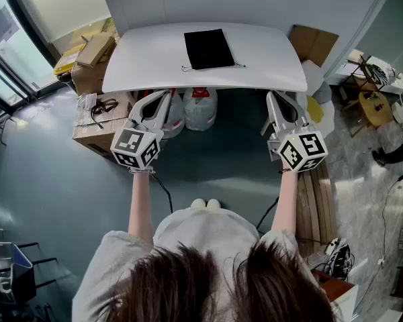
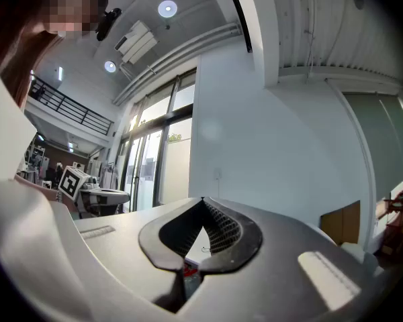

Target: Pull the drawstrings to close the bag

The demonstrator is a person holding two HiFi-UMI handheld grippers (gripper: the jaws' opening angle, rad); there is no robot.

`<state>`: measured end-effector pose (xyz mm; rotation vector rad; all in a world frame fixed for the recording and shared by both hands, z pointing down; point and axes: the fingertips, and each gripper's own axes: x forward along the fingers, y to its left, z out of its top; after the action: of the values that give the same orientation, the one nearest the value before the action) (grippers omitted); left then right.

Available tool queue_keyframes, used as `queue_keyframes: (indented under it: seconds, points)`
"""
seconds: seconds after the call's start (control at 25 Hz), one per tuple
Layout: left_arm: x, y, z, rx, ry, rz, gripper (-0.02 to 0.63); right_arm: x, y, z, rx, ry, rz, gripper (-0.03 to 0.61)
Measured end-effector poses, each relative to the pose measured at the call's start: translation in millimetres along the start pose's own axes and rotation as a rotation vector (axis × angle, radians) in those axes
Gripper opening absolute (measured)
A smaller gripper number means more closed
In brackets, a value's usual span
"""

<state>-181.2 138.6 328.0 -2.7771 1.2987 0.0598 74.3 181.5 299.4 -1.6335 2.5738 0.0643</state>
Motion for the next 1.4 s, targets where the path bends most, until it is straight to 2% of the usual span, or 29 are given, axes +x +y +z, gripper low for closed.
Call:
queue_keyframes:
  seconds: [0.6,0.88,1.4]
  points:
    - [17,-2,-7,-0.011,0.008,0.015,-0.006,3,-22,-8,0.039,-0.011,0.023,0.012]
    - [35,-12,-12,-0.016,0.012,0.023,-0.006,4,-47,-11,0.062,-0.013,0.036,0.011]
    - [55,-5,-25,-0.022,0.036,0.034,-0.006,31,-62,-18,0.106,-0.017,0.069,0.011]
